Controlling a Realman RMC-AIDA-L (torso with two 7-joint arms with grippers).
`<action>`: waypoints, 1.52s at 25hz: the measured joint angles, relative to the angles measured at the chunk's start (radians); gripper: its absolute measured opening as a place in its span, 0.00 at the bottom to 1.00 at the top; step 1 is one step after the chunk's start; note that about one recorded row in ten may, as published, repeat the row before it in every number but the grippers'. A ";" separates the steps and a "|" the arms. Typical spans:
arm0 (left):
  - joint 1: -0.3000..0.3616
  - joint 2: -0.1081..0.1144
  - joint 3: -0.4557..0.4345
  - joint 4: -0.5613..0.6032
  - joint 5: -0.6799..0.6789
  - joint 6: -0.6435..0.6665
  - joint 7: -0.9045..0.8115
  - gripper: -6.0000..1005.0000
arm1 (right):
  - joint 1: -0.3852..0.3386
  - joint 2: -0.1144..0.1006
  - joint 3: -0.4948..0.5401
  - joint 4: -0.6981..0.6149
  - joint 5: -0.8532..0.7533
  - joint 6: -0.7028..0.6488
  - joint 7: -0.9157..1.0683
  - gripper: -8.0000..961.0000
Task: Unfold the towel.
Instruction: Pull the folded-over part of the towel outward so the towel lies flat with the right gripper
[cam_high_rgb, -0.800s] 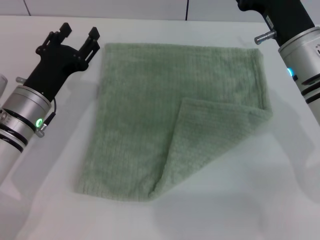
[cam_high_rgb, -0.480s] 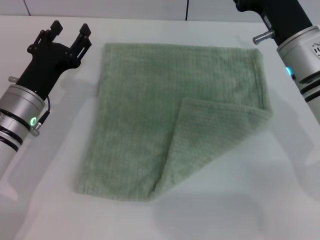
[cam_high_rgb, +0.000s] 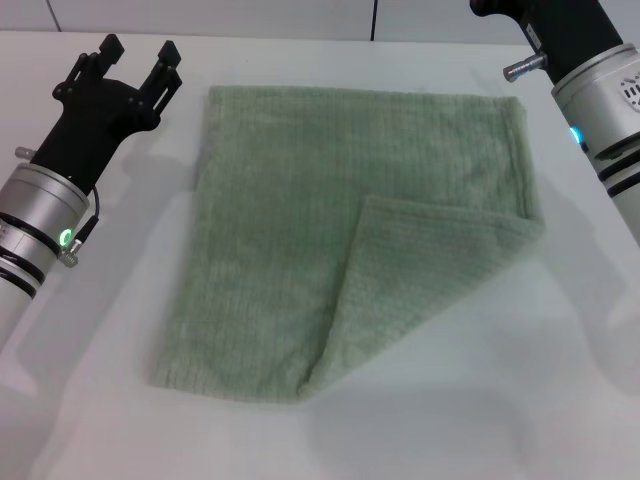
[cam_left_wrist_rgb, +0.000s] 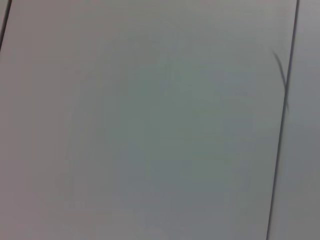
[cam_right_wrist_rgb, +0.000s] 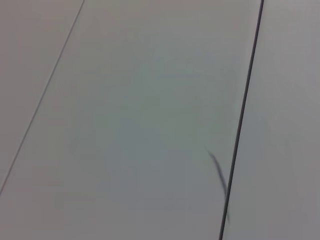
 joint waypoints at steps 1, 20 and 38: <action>-0.004 0.000 0.000 0.003 0.001 0.000 0.000 0.73 | -0.001 0.001 0.000 0.000 0.000 0.000 0.000 0.82; -0.066 -0.005 0.005 0.002 -0.004 -0.203 0.016 0.27 | -0.041 0.005 0.012 0.043 0.016 0.007 0.001 0.82; -0.254 -0.005 0.088 0.003 0.002 -0.659 -0.088 0.00 | -0.041 0.005 0.002 0.068 0.104 0.104 0.002 0.82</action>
